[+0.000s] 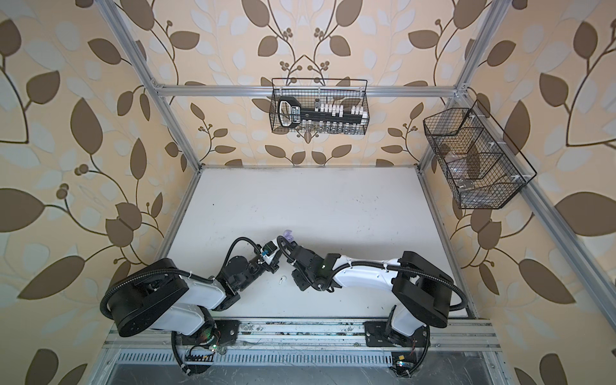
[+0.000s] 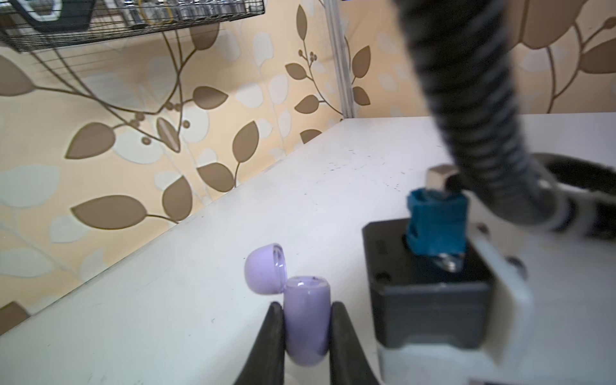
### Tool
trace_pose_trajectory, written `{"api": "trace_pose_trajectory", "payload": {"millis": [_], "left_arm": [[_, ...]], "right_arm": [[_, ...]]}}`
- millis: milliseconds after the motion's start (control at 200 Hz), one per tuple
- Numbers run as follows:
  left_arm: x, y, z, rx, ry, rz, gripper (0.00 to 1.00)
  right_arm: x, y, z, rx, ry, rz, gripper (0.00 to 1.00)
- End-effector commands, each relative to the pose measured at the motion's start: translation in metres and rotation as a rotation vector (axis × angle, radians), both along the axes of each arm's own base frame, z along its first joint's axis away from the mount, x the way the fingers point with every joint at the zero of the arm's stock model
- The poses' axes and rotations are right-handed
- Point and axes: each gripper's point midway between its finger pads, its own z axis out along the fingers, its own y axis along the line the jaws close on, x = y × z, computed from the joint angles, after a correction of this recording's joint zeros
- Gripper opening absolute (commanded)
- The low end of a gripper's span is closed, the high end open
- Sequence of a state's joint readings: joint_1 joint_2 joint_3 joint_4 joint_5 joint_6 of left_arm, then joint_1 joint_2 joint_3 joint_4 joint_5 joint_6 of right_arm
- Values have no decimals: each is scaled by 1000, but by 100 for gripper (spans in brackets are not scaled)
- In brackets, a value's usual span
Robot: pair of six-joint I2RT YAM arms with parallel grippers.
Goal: Insert the wireless bluetooth earbuds into the charging case
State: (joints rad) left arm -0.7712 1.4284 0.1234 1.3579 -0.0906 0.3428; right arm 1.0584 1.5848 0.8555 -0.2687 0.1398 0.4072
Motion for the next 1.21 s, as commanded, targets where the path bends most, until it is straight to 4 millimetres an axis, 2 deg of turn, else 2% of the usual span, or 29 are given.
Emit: {"api": "trace_pose_trajectory", "payload": {"millis": [0,200,650,965,1200], "left_arm": [[9,20,20,-39,-69,121,0],[13,27,19,-42,-63,167,0],[14,23,19,-53,-54,155,0],[12,21,21,-63,-54,139,0],[11,22,22,-67,-56,135,0]], "right_arm": [[-1,3,-5,-31,-2,36,41],[-2,-6,-16,-87,2,35,41],[-5,-13,-32,-151,22,50,38],[-7,-7,-35,-194,13,75,36],[-11,-13,-39,-227,20,74,33]]}}
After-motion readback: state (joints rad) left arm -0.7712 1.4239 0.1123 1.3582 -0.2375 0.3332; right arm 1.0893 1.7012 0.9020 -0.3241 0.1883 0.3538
